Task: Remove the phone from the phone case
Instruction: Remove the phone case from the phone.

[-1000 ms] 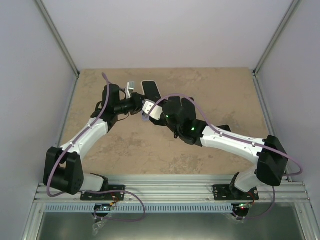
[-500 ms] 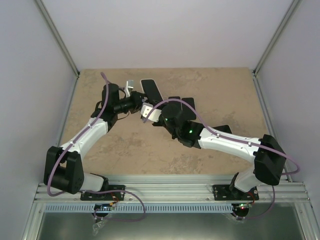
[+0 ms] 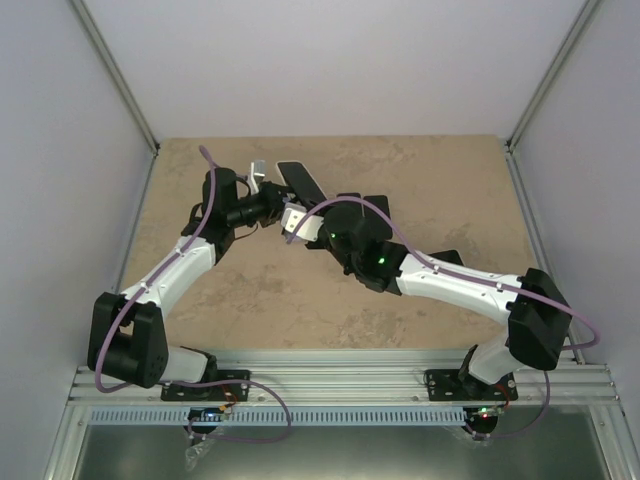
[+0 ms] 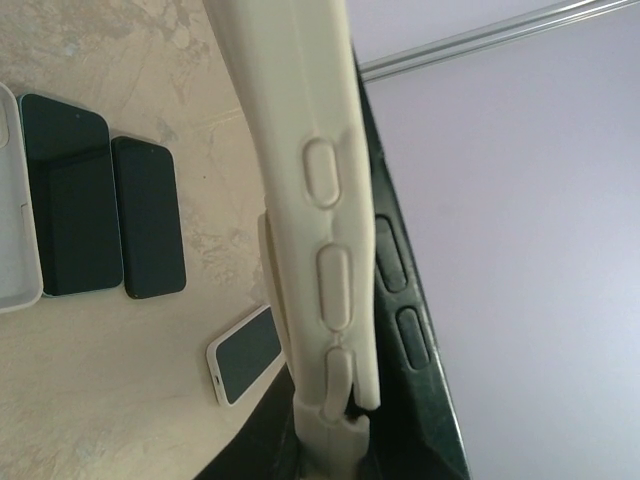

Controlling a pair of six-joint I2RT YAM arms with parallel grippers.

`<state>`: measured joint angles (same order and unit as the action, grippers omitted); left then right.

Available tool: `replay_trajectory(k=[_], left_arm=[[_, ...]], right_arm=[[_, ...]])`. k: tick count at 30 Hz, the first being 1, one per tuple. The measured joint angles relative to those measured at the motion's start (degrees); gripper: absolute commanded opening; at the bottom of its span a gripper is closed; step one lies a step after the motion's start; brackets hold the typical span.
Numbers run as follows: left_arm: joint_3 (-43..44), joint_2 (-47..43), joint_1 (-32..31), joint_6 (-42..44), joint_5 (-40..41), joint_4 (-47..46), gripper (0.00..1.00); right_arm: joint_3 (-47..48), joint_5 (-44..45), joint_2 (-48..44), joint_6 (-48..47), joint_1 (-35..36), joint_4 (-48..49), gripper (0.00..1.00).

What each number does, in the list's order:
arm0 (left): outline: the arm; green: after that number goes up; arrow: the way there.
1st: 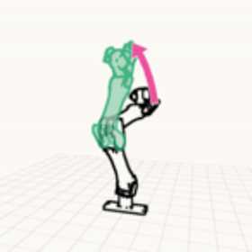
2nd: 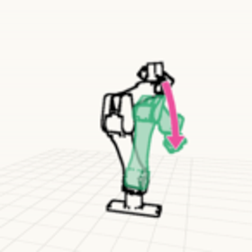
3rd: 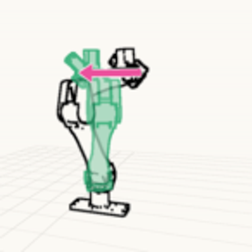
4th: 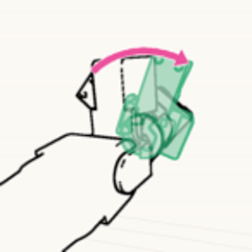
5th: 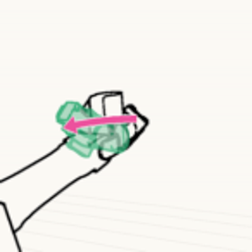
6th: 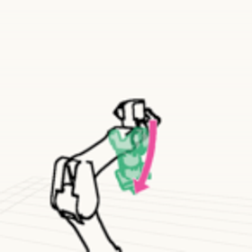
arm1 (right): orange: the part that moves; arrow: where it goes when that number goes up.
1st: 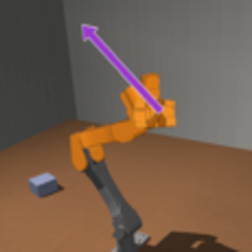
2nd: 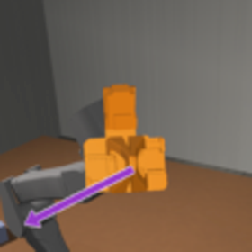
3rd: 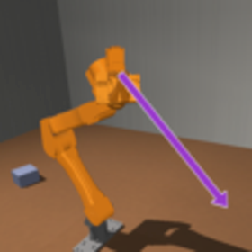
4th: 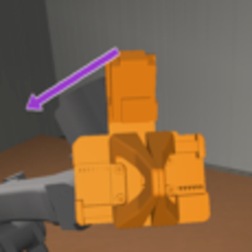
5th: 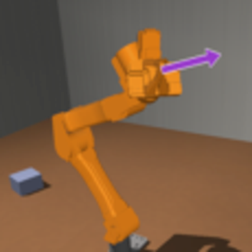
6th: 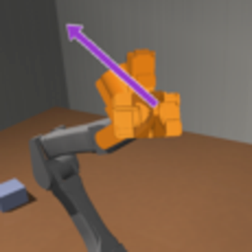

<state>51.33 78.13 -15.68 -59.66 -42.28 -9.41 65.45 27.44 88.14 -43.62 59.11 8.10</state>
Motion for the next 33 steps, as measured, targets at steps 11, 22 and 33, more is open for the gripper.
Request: replay_trajectory(k=[11, 22, 33], left_arm=[[0.0, 0.0, 0.3, -0.4, 0.5, -0.4, 0.00], [0.0, 0.2, 0.5, 4.9, 3.3, 3.0, 0.00], [-0.1, 0.8, 1.8, 8.0, 5.0, 5.4, 0.00]], right_arm=[[3.0, -3.1, 0.1, 2.9, -1.6, -4.7, 0.01], [7.2, -8.5, -0.1, 8.6, -6.2, -11.5, 0.00], [10.5, -7.5, -2.7, 14.7, -13.9, -16.3, 0.00]])
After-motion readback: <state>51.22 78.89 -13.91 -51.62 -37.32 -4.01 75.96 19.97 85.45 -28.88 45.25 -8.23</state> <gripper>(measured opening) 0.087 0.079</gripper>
